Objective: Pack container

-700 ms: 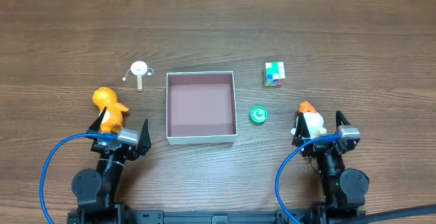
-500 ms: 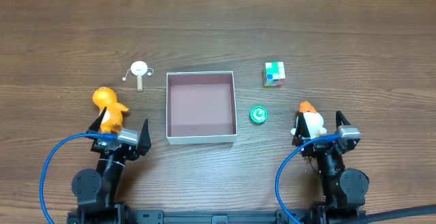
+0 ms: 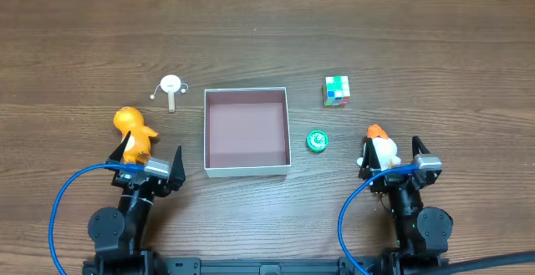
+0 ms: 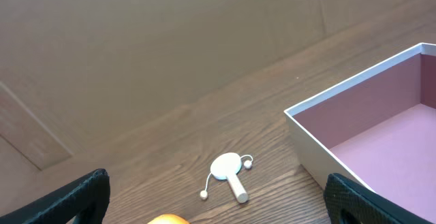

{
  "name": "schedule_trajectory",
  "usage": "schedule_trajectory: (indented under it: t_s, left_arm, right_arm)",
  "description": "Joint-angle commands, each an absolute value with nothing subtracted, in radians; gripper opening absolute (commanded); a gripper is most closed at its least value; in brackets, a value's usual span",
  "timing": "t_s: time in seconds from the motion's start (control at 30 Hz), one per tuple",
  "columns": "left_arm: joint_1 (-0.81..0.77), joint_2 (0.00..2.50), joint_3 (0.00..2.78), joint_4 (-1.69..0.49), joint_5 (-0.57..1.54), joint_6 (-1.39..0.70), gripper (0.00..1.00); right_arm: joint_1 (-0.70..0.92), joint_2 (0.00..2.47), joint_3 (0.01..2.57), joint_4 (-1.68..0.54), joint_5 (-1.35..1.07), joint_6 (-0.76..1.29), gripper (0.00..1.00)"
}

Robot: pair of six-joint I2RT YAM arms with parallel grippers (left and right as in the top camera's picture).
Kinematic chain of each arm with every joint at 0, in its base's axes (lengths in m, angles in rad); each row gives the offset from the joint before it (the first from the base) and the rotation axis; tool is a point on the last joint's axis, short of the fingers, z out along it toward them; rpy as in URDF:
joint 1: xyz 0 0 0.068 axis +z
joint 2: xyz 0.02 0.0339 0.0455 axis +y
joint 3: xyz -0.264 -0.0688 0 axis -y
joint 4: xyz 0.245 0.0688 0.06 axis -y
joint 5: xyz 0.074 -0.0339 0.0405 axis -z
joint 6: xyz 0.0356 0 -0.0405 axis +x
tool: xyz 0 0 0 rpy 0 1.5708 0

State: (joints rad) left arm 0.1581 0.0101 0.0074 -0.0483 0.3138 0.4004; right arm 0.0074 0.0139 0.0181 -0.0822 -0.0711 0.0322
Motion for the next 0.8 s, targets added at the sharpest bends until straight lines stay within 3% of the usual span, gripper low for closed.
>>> schedule_trajectory:
  t_s: [0.0, 0.57, 0.63, 0.77]
  left_arm:
    - [0.163, 0.006, 0.004, -0.048, 0.311, 0.404, 1.0]
    - [0.163, 0.006, 0.004, -0.048, 0.311, 0.404, 1.0]
    - [0.163, 0.006, 0.004, -0.048, 0.311, 0.404, 1.0]
    - [0.163, 0.006, 0.004, -0.048, 0.311, 0.404, 1.0]
  right_arm:
    - [0.011, 0.006, 0.008, -0.076, -0.073, 0.03, 1.0]
    - [0.011, 0.006, 0.008, -0.073, -0.073, 0.029, 1.0]
    - [0.011, 0.006, 0.008, -0.067, -0.158, 0.03, 1.0]
    - [0.011, 0.006, 0.009, 0.0, -0.196, 0.168, 1.0]
